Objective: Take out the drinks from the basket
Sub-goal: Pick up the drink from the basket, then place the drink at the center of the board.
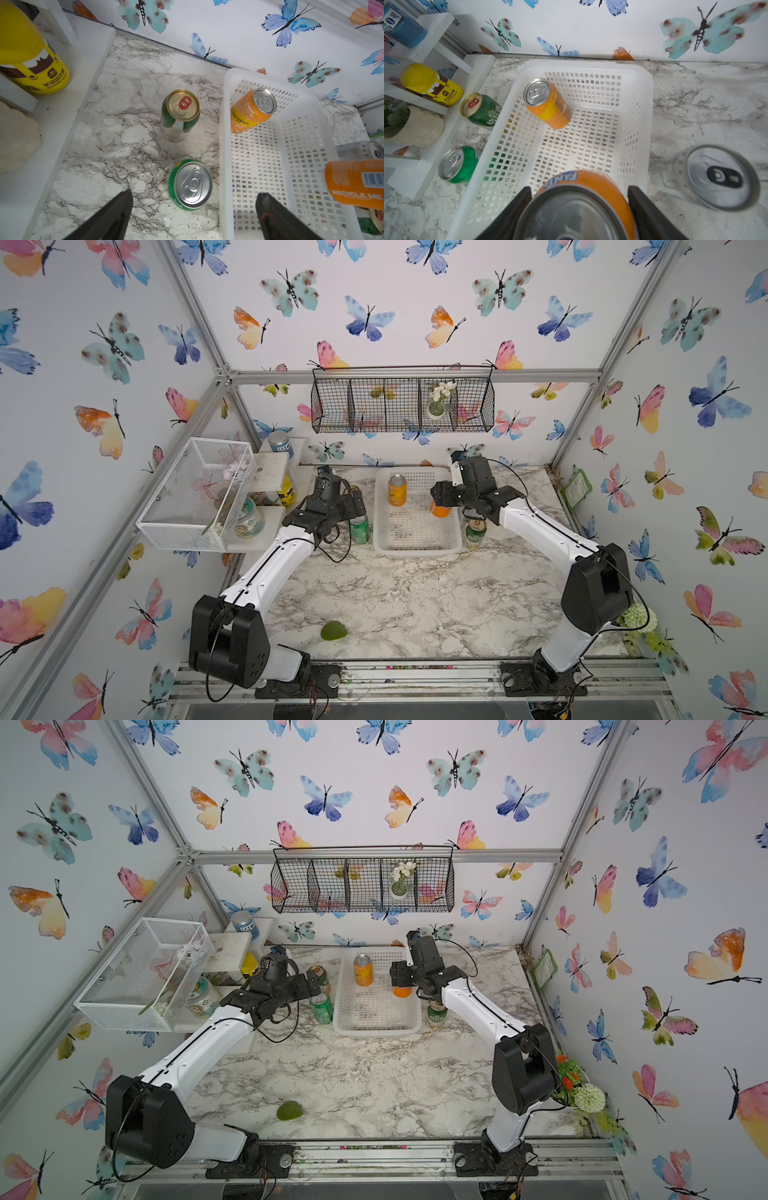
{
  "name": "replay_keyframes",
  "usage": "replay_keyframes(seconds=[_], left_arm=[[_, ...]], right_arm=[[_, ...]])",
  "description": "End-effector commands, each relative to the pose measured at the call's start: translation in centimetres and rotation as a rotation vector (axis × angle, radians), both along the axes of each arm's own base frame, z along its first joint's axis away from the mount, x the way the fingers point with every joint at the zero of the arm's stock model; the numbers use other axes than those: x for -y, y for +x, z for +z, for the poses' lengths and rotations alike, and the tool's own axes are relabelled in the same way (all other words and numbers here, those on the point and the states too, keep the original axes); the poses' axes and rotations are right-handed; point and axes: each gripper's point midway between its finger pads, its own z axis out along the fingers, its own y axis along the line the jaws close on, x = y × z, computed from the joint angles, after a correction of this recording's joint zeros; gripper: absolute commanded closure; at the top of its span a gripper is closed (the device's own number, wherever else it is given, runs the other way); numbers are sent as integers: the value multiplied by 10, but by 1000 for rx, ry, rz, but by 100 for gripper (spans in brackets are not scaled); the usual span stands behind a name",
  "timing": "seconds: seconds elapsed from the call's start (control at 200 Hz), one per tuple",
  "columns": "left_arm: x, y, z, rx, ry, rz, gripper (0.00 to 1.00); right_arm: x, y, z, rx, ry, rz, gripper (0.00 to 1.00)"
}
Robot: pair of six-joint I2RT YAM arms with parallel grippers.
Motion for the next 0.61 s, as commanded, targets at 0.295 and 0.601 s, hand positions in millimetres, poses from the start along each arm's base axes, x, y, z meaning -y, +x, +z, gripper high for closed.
replay_keyframes(seconds=[0.295,0.601], left_arm=[[2,1,-5,-18,-24,-18,1],[1,1,-4,-16,-26,-16,1]], right_arm=[[47,-57,59,136,54,-91,43],[94,-104,23,84,34,-219,43]])
